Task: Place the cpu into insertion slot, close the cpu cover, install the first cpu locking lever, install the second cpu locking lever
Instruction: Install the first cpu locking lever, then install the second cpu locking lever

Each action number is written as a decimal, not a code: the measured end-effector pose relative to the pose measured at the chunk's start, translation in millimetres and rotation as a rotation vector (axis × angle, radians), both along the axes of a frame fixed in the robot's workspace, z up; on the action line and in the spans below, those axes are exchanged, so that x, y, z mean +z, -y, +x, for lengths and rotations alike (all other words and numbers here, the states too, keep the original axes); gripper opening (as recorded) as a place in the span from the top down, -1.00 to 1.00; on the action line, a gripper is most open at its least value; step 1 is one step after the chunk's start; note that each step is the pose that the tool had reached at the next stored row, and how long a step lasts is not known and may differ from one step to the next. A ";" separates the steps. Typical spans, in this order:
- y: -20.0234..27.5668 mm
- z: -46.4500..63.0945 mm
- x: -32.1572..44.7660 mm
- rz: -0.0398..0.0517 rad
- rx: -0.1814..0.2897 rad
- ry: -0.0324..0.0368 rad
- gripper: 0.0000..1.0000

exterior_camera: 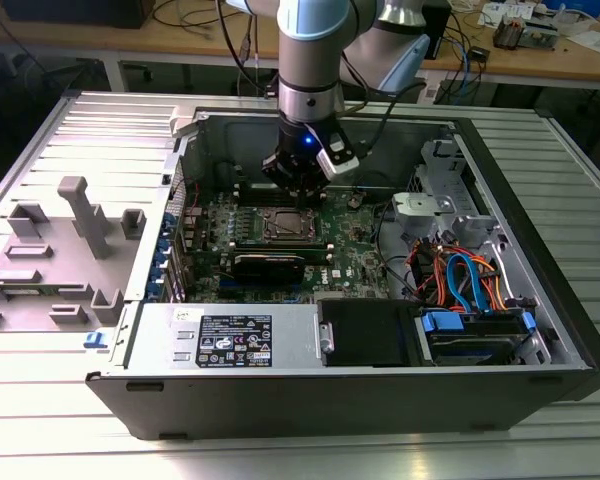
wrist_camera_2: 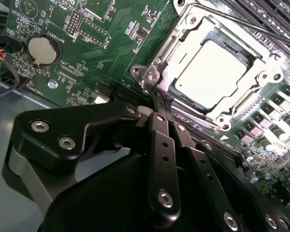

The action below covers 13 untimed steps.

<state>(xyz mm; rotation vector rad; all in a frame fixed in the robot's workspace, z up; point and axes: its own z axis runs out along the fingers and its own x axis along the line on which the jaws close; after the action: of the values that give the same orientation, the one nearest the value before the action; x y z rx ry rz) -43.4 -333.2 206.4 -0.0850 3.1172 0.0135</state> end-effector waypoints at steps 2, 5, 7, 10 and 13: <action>0.0 0.0 1.4 0.0000 0.000 0.0000 0.79; 1.7 0.4 1.9 0.0000 0.000 -0.0006 0.79; 2.1 0.5 1.9 0.0000 0.000 -0.0008 0.79; 2.1 1.3 1.9 -0.0001 0.000 -0.0009 0.79; 2.1 1.4 1.9 -0.0001 0.000 -0.0009 0.79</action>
<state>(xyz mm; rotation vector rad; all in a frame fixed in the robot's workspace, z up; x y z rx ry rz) -42.0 -335.3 208.3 -0.0851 3.1181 0.0134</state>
